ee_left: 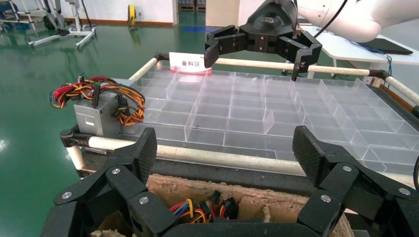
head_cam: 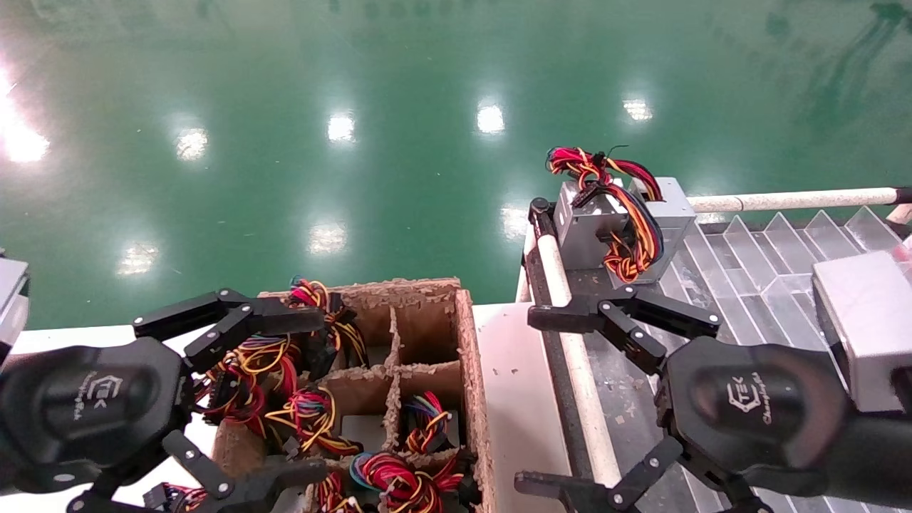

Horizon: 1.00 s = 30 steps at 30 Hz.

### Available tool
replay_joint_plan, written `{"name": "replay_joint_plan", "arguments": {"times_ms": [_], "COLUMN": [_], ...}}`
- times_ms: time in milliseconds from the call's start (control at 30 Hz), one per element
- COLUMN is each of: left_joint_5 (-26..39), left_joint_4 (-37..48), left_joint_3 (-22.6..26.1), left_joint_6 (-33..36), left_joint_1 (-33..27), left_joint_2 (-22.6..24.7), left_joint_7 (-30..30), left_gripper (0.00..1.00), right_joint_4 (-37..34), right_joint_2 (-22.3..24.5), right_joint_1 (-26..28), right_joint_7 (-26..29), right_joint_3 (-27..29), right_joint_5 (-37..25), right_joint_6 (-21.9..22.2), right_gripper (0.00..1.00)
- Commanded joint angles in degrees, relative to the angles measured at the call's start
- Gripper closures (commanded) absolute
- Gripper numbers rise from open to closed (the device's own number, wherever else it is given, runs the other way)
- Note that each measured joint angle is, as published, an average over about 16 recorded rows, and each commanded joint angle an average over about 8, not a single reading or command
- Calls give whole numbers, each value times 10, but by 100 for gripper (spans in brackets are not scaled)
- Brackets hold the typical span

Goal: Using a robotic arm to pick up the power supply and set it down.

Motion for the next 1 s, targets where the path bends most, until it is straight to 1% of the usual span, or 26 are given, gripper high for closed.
{"name": "replay_joint_plan", "arguments": {"times_ms": [33, 567, 600, 833, 867, 1000], "left_joint_5": [0, 0, 0, 0, 0, 0], "left_joint_4": [0, 0, 0, 0, 0, 0], "left_joint_3": [0, 0, 0, 0, 0, 0], "left_joint_6": [0, 0, 0, 0, 0, 0], "left_joint_1": [0, 0, 0, 0, 0, 0], "left_joint_2": [0, 0, 0, 0, 0, 0], "left_joint_7": [0, 0, 0, 0, 0, 0], "left_gripper": [0, 0, 2, 89, 100, 100], "right_joint_4": [0, 0, 0, 0, 0, 0], "right_joint_2": [0, 0, 0, 0, 0, 0], "right_joint_1": [0, 0, 0, 0, 0, 0], "right_joint_7": [0, 0, 0, 0, 0, 0], "right_joint_3": [0, 0, 0, 0, 0, 0], "right_joint_5": [0, 0, 0, 0, 0, 0], "right_joint_6": [0, 0, 0, 0, 0, 0], "right_gripper": [0, 0, 0, 0, 0, 0]}}
